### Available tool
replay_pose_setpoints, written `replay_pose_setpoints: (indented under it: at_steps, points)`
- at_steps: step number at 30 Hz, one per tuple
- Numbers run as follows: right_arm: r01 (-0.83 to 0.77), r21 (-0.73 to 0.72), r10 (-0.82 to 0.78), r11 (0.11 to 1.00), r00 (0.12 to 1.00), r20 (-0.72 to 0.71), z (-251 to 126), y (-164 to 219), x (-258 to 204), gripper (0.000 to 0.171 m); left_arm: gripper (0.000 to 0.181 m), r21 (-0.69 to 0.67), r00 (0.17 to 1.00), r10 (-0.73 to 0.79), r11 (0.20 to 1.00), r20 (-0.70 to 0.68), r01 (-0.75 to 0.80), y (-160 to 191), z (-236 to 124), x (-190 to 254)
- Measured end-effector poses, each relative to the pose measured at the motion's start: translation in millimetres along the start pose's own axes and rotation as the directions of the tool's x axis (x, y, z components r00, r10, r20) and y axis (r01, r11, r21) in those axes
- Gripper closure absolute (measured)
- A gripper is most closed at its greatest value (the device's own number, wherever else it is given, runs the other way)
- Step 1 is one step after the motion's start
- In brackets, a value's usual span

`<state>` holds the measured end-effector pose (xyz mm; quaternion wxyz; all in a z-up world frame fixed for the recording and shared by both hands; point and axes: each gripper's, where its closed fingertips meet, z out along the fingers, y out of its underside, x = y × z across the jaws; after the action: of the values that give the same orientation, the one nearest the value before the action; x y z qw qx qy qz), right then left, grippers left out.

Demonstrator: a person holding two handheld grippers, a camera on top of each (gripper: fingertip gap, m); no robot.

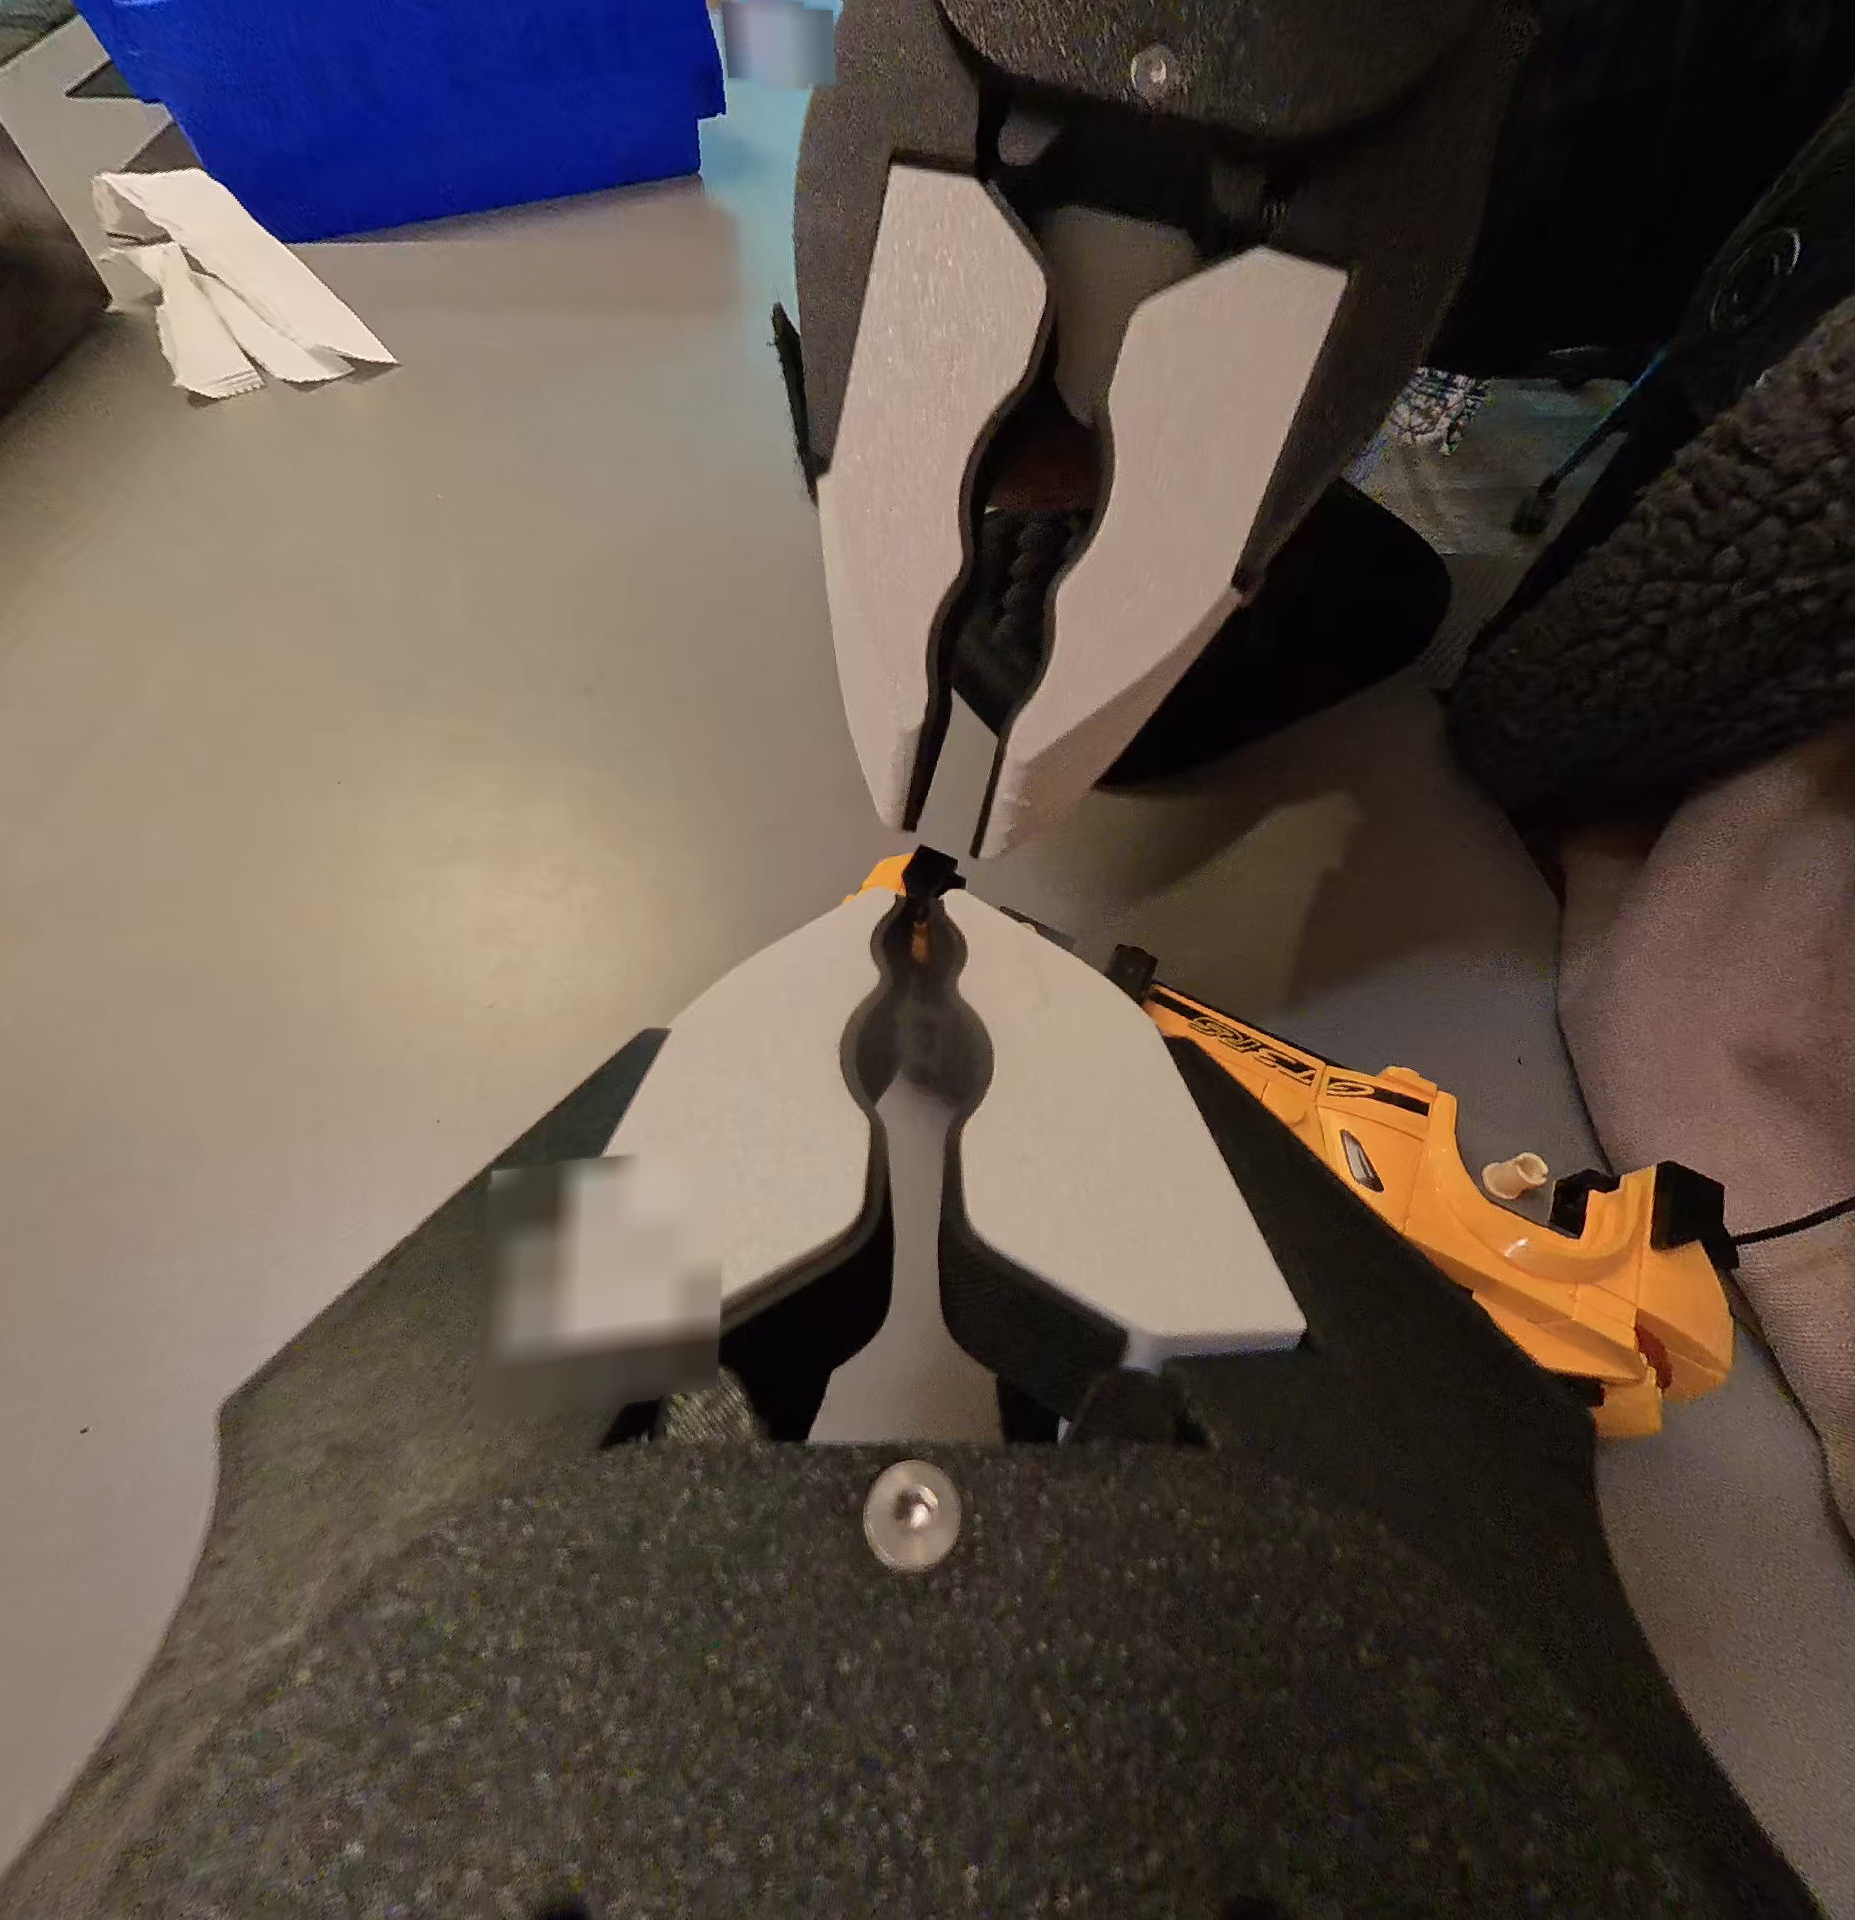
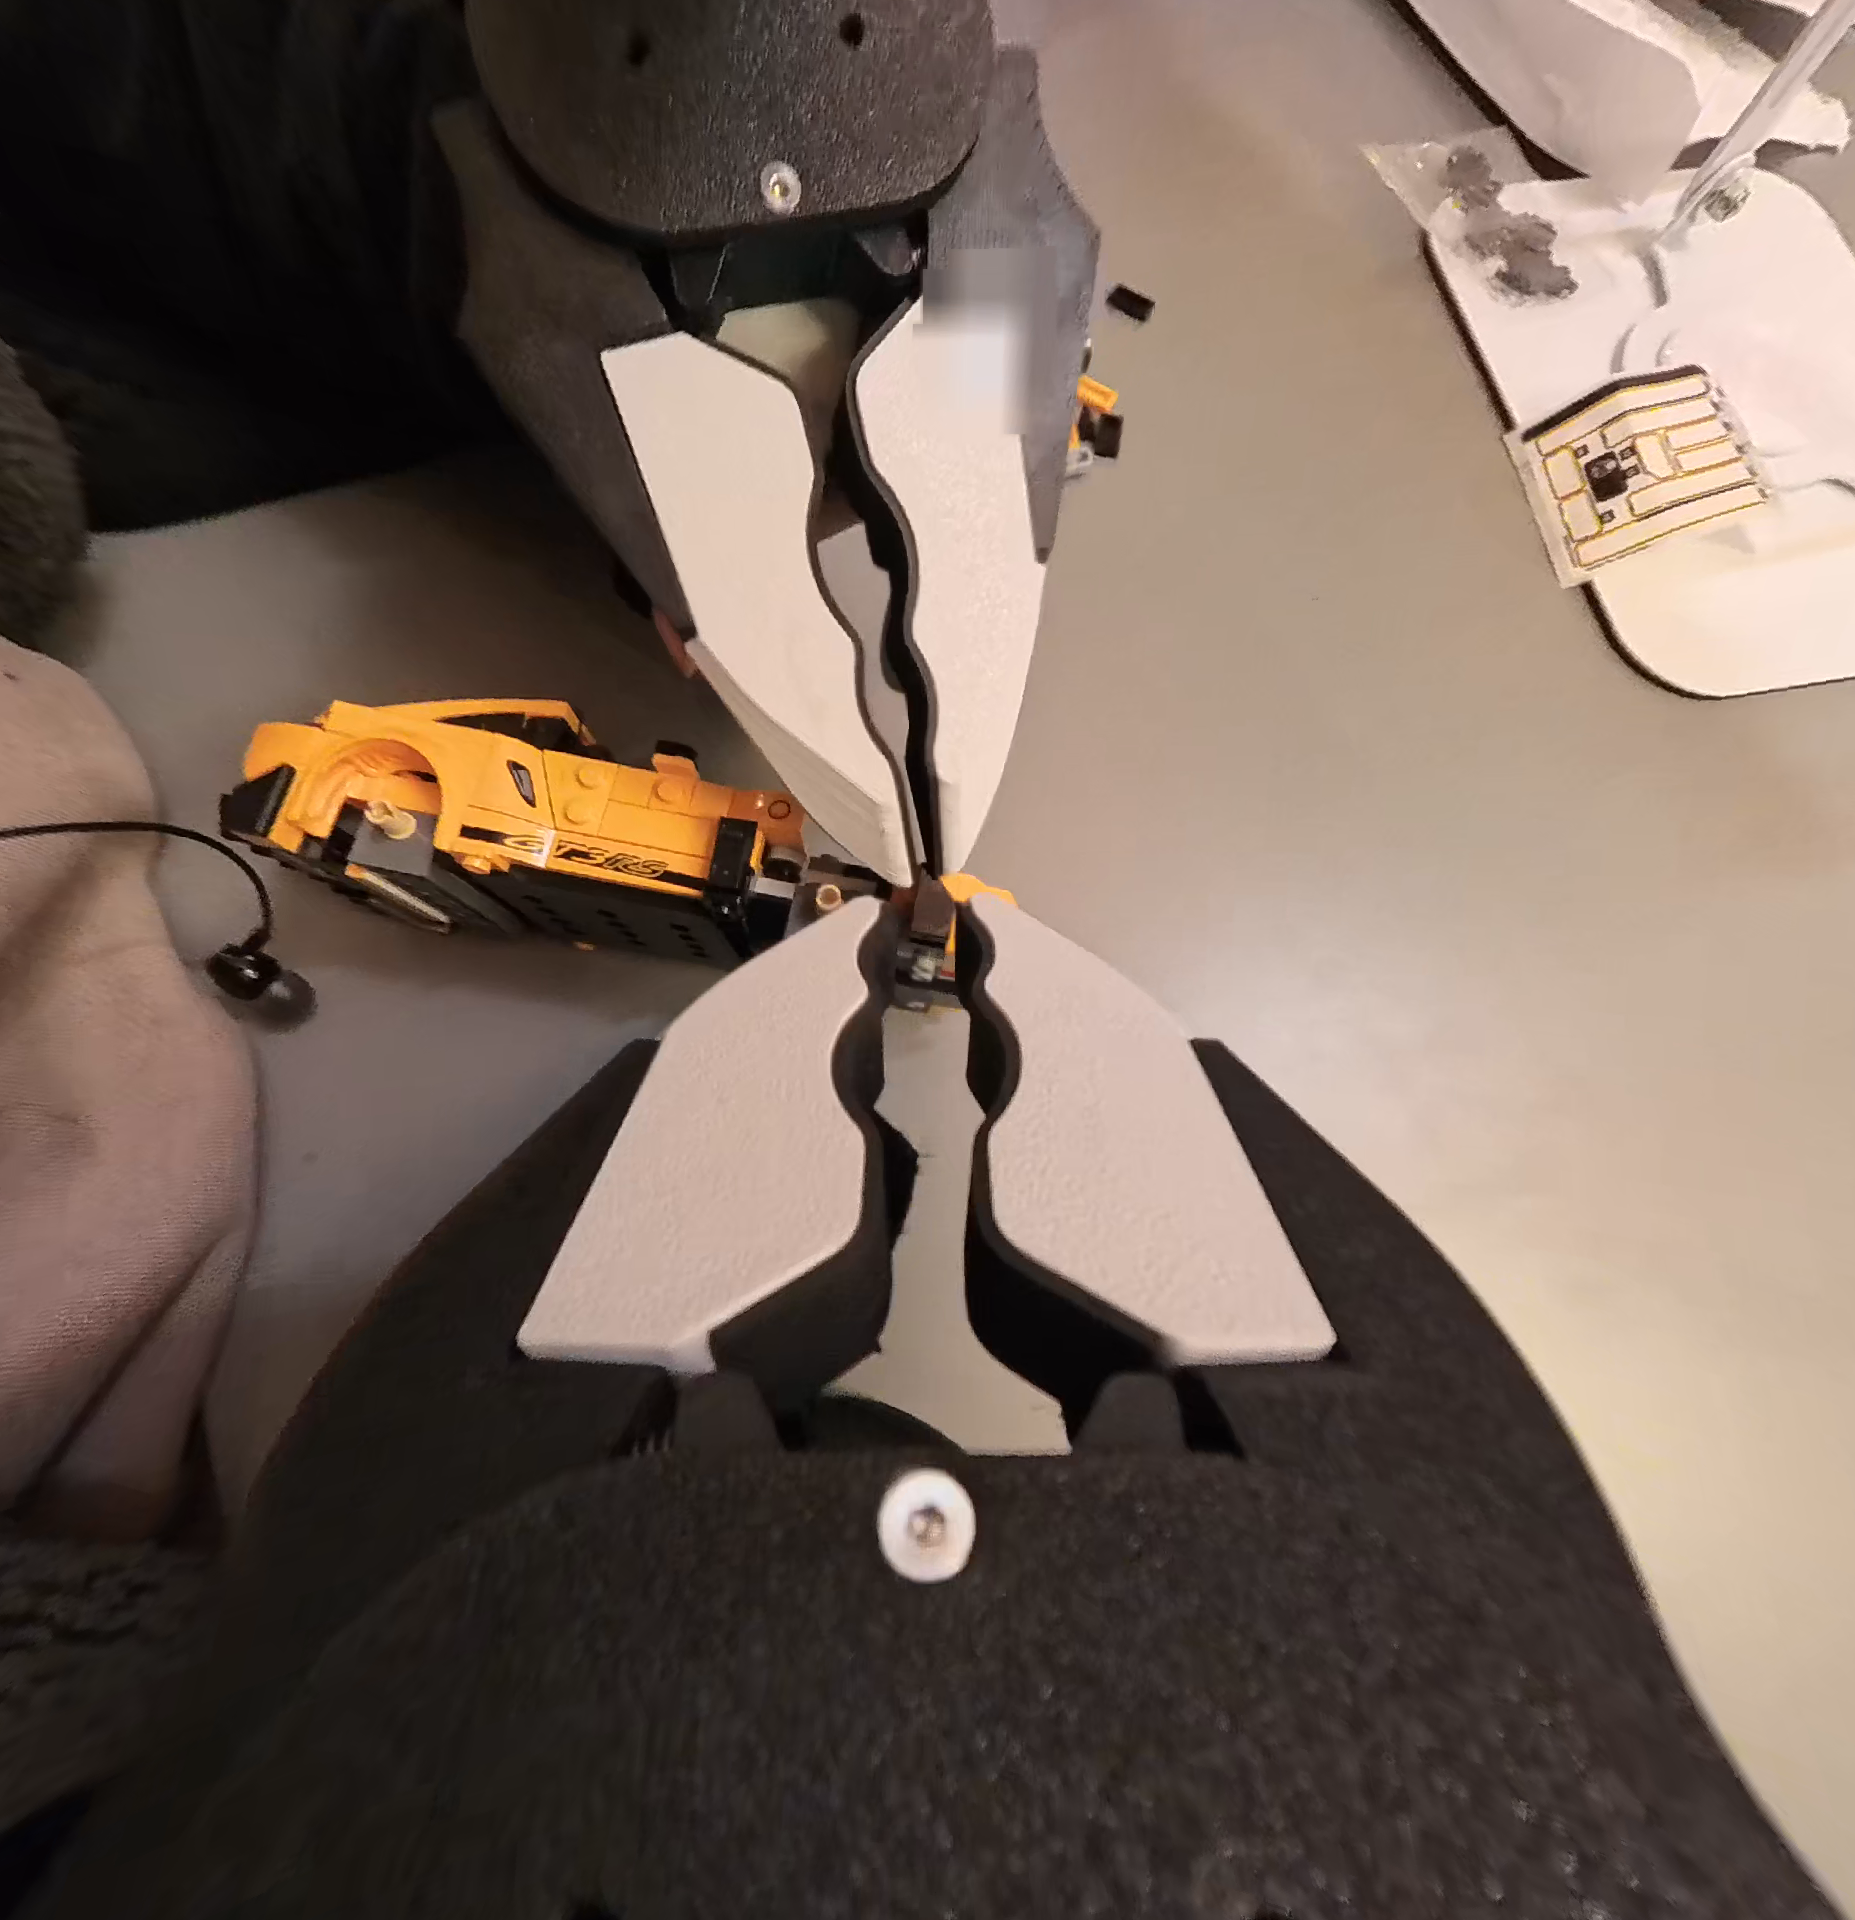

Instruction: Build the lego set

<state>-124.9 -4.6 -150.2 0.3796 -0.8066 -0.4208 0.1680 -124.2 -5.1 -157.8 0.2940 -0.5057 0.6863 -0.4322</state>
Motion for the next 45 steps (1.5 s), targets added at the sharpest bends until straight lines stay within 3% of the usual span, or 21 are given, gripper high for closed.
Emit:
replay_pose_setpoints:
  at_steps: [5,45]
  points:
    - [-0.083,-0.001,0.083,0.997,0.996,0.037,-0.9,-2.6,3.0,0.171,0.179,0.007,1.000,-0.009,1.000,-0.013,0.009,-1.8,-1.3,1.1]
    - [-0.255,-0.051,0.258,0.966,0.964,0.071,4.7,2.8,0.7,0.171,0.179,-0.038,0.996,-0.054,0.998,-0.066,0.051,0.5,-0.5,1.2]
